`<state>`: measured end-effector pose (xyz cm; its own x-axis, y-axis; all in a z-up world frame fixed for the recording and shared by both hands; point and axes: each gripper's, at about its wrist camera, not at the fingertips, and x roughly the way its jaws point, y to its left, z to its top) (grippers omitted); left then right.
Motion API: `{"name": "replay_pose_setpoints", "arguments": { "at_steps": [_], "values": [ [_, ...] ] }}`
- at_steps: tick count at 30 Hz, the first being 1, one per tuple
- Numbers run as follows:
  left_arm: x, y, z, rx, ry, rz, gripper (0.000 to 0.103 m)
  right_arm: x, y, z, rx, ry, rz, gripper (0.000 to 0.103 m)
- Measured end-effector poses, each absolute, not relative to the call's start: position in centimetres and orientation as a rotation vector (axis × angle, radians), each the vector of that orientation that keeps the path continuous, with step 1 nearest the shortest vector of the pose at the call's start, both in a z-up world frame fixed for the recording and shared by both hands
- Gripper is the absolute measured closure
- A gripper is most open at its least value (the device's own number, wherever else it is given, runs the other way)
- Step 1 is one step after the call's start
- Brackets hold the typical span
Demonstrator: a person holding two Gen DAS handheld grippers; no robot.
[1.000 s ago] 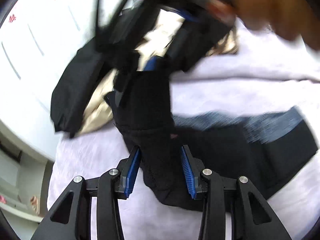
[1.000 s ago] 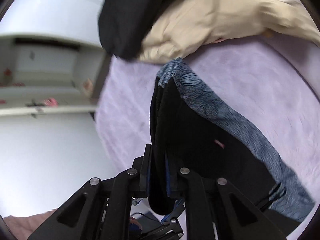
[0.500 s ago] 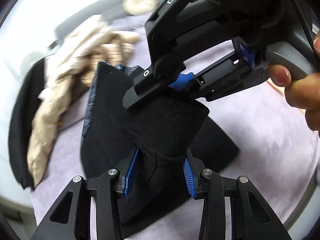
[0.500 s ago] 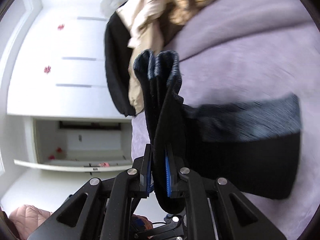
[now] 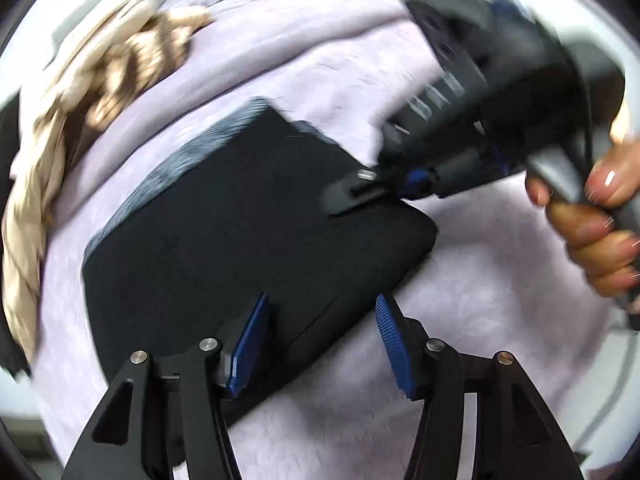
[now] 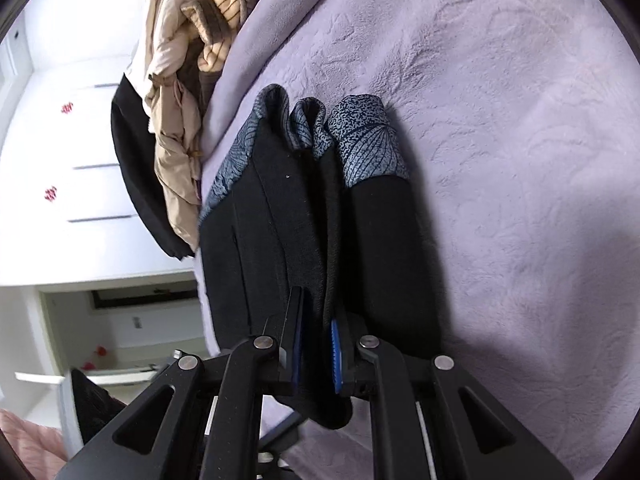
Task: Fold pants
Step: 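Lower the folded stack with the right gripper and open it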
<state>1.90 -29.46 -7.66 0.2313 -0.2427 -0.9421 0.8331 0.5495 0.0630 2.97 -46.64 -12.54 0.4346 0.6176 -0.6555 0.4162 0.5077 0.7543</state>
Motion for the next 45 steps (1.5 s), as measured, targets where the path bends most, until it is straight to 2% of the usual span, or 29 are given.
{"name": "replay_pose_setpoints", "arguments": {
  "at_steps": [2, 3, 4, 5, 7, 11, 15, 21, 26, 37, 39, 40, 45],
  "values": [
    [3.3, -27.7, -6.3, 0.590, 1.115, -0.761, 0.044, 3.0, -46.4, -11.9, 1.018, 1.201, 0.142, 0.090],
    [4.4, -26.3, -5.7, 0.548, 1.128, -0.703, 0.039, 3.0, -46.1, -11.4, 0.977, 1.212, 0.124, 0.088],
    [5.4, -25.2, -5.4, 0.516, 1.136, -0.655, 0.027, 3.0, -46.0, -11.2, 0.945, 1.221, 0.105, 0.087],
    [6.4, -24.0, -5.1, 0.483, 1.140, -0.597, 0.027, 3.0, -45.9, -10.8, 0.914, 1.228, 0.078, 0.087],
    [8.4, -21.5, -5.0, 0.442, 1.160, -0.489, 0.027, 3.1, -45.7, -9.4, 0.840, 1.237, 0.007, 0.083],
    [12.0, -17.3, -6.2, 0.364, 1.236, -0.336, 0.027, 2.5, -45.5, -6.1, 0.763, 1.205, -0.054, 0.083],
    [14.1, -16.8, -8.5, 0.338, 1.306, -0.308, 0.027, 2.7, -44.1, -4.3, 0.719, 1.188, -0.010, 0.083],
    [12.4, -16.4, -11.0, 0.305, 1.383, -0.323, 0.026, 3.1, -40.3, -8.3, 0.613, 1.379, -0.030, 0.083],
    [12.4, -15.6, -10.7, 0.238, 1.428, -0.326, 0.026, 2.0, -40.9, -9.2, 0.727, 1.363, -0.068, 0.083],
    [13.0, -14.0, -10.1, 0.247, 1.418, -0.285, 0.026, 2.7, -39.8, -8.7, 0.659, 1.384, -0.082, 0.083],
    [13.0, -13.9, -10.1, 0.248, 1.420, -0.284, 0.011, 2.4, -39.9, -8.6, 0.658, 1.380, -0.083, 0.082],
    [13.1, -13.9, -10.0, 0.251, 1.420, -0.285, 0.001, 2.4, -39.9, -8.5, 0.663, 1.376, -0.080, 0.079],
    [13.1, -14.2, -10.2, 0.283, 1.414, -0.299, 0.001, 2.7, -39.8, -8.2, 0.670, 1.366, -0.074, 0.073]
  ]
}}
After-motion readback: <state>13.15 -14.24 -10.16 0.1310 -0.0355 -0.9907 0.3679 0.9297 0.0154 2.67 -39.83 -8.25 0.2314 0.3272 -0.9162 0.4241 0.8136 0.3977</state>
